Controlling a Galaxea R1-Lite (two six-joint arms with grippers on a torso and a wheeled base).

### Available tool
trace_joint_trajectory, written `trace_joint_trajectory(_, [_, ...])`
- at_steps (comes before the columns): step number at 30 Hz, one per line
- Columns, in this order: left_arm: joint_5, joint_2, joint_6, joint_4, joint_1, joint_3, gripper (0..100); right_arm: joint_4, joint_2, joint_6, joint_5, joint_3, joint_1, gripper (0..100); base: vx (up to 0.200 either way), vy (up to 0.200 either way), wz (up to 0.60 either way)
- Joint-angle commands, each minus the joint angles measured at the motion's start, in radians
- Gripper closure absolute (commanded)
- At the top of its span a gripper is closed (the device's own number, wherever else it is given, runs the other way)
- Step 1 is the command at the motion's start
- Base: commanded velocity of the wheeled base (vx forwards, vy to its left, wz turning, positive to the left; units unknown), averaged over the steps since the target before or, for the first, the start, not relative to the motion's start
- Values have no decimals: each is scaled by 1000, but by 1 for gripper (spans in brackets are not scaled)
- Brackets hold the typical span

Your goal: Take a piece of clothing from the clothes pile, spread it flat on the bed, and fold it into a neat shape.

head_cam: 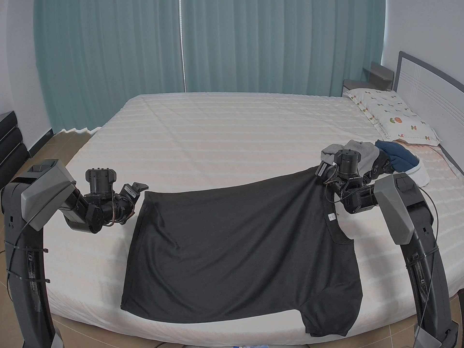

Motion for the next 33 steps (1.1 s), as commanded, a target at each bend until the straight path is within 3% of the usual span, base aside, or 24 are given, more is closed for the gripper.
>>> trace_joint_trajectory(1, [0, 29, 9, -1, -4, -41, 0, 1, 45, 0, 0, -7, -11, 100, 0, 0, 0])
trace_joint_trajectory(5, [2, 54, 9, 1, -21, -87, 0, 4, 50, 0, -1, -7, -17, 100, 0, 0, 0])
trace_joint_trajectory(6, [5, 63, 11, 1, -28, -104, 0, 7, 51, 0, -1, -7, -17, 0, 0, 0, 0])
trace_joint_trajectory(13, [81, 130, 18, 10, -38, -208, 0, 10, 48, 3, -14, -7, -14, 0, 0, 0, 0])
trace_joint_trajectory(19, [144, 186, 83, 21, -55, -265, 0, 10, 45, 4, -20, -7, -16, 0, 0, 0, 0])
trace_joint_trajectory(24, [157, 196, 92, 19, -68, -282, 0, 9, 39, 9, -20, -7, -17, 0, 0, 0, 0])
trace_joint_trajectory(25, [157, 196, 92, 18, -71, -283, 100, 9, 39, 11, -20, -7, -19, 0, 0, 0, 0])
trace_joint_trajectory(32, [167, 210, 93, -5, -73, -306, 100, 7, 36, 11, -28, 12, -20, 0, 0, 0, 0])
trace_joint_trajectory(33, [183, 216, 93, -11, -71, -314, 100, 7, 37, 11, -28, 14, -20, 100, 0, 0, 0])
